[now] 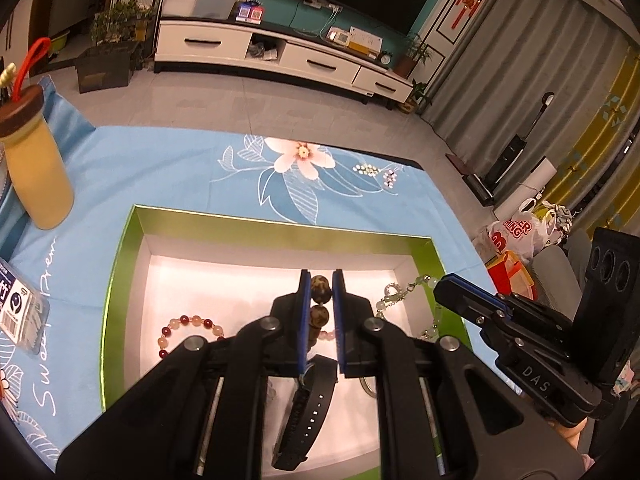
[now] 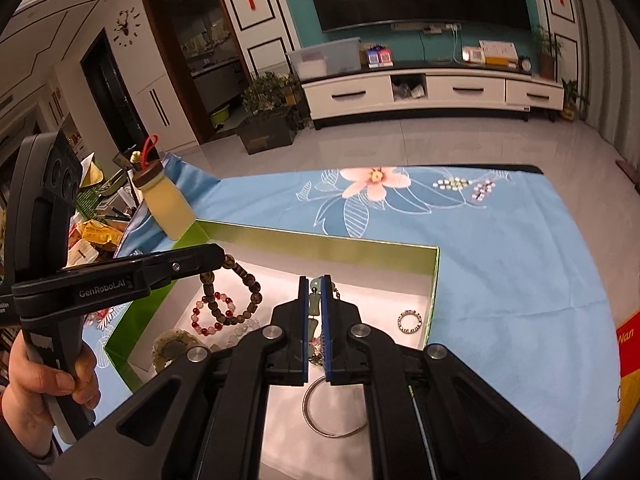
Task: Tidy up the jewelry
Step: 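Carry the wooden bead bracelet and jade bracelet over the green box with both tools, then lower both bracelets into the box and open both tools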
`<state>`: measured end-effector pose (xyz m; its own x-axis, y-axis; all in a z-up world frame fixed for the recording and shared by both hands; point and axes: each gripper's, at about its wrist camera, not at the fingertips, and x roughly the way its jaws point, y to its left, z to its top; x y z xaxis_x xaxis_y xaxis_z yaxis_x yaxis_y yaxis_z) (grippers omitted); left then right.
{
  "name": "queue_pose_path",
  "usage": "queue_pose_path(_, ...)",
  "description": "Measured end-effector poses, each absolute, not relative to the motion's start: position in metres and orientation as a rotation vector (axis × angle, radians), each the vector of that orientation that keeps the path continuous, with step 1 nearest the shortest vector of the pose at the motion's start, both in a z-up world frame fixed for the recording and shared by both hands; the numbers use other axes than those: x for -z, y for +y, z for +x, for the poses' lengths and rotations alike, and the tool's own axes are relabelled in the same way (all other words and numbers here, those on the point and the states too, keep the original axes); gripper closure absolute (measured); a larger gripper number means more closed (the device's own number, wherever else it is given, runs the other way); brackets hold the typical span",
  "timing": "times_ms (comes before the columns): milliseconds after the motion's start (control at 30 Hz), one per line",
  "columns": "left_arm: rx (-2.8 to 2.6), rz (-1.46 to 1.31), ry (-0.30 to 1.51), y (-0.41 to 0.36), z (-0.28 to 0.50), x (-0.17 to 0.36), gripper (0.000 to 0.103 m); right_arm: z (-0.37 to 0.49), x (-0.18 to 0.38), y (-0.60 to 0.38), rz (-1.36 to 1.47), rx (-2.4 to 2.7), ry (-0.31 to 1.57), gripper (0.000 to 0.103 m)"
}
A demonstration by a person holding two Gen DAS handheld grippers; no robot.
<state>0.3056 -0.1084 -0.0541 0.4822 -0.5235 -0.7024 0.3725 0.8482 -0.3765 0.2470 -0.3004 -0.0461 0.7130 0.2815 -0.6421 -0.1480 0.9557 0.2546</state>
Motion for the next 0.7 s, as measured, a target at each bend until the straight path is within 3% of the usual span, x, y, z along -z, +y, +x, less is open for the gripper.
queue_pose_path(700, 0.488, -0.109, 1.017, -0.121, 0.327, 0.081, 0.093, 0.268, 0.065, -0.305, 0.19, -0.23, 0.849, 0.098)
